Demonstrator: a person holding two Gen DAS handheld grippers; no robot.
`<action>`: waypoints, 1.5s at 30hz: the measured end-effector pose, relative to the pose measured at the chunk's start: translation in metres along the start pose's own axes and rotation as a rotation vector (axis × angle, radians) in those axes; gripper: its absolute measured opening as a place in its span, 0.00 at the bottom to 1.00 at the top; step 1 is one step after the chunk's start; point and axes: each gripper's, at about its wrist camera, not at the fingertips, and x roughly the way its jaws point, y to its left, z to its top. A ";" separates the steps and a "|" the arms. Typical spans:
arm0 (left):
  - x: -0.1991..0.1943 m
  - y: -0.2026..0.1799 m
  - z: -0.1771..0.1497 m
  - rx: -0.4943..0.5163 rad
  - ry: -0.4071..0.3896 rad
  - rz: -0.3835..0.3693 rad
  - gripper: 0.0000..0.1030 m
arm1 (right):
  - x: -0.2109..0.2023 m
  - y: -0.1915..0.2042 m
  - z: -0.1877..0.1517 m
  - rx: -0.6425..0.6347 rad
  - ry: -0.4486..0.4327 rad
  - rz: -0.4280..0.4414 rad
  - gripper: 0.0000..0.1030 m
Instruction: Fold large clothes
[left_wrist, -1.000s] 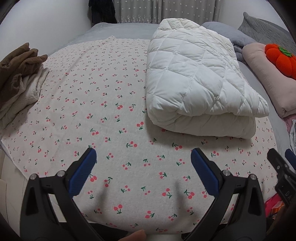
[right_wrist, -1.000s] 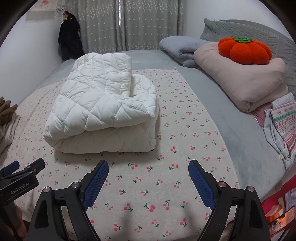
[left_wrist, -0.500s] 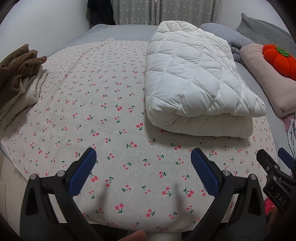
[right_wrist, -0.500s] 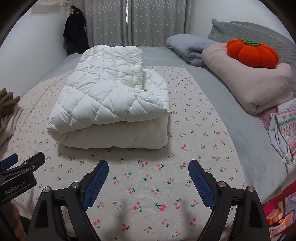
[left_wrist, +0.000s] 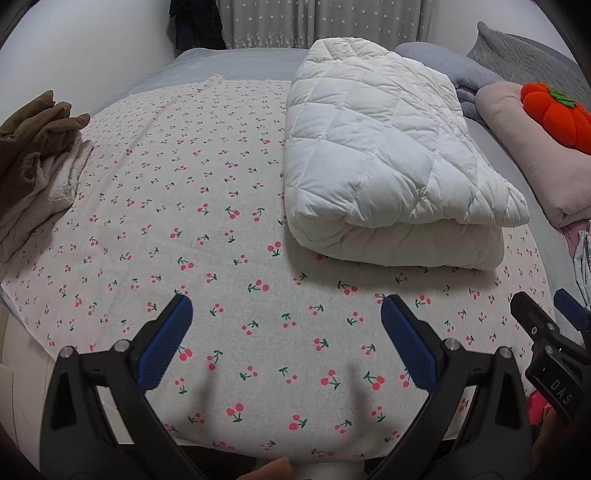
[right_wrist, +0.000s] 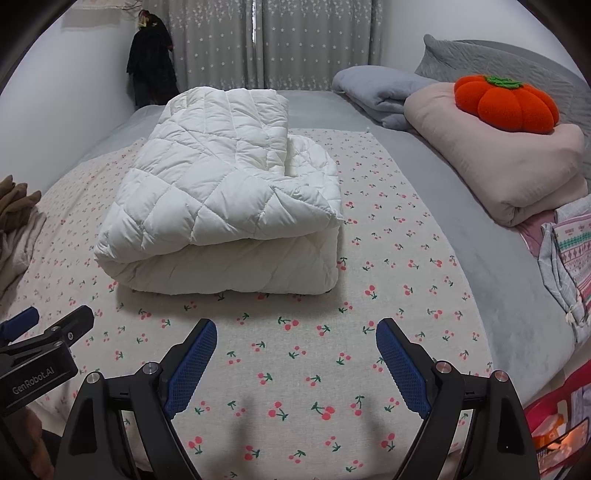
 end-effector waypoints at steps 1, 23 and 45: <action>0.000 0.000 0.000 0.001 0.000 0.001 0.99 | 0.000 0.000 0.000 0.000 0.000 0.001 0.87; 0.004 -0.001 -0.002 0.015 0.013 0.012 0.99 | -0.001 -0.002 -0.001 0.012 0.004 0.001 0.87; 0.004 0.000 -0.003 0.026 0.012 0.030 0.99 | 0.000 -0.002 -0.001 0.026 0.005 -0.002 0.87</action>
